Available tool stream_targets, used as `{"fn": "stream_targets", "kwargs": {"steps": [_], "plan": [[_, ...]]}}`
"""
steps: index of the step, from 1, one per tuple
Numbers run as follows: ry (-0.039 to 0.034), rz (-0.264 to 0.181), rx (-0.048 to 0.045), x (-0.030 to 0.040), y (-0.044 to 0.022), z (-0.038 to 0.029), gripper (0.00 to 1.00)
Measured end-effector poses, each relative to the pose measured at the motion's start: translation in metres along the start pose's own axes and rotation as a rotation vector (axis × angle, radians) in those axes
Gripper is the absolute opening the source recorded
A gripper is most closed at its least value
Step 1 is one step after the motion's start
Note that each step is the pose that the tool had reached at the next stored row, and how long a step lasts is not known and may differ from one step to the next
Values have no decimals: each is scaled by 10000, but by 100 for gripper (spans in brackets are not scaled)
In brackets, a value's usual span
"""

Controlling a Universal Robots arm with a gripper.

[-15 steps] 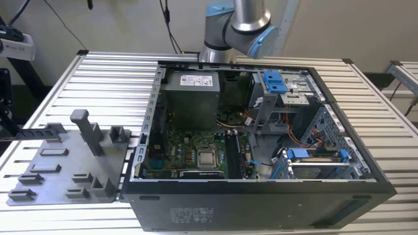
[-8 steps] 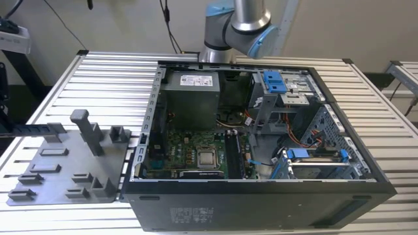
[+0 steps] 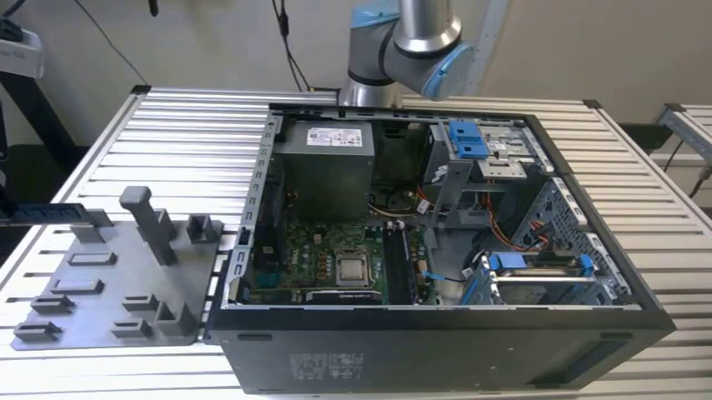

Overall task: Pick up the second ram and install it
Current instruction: 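Pick up the second ram and move it above second insertion slot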

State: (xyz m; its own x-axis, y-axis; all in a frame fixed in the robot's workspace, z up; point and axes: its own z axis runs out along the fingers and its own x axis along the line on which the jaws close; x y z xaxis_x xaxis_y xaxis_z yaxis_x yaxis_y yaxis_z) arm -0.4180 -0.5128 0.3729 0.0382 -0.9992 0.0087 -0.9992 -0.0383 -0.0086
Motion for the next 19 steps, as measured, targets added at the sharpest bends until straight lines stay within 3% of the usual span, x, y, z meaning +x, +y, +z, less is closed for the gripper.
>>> {"fn": "stream_targets", "kwargs": {"steps": [19], "plan": [[0, 0, 1, 2, -2, -228, 14]]}}
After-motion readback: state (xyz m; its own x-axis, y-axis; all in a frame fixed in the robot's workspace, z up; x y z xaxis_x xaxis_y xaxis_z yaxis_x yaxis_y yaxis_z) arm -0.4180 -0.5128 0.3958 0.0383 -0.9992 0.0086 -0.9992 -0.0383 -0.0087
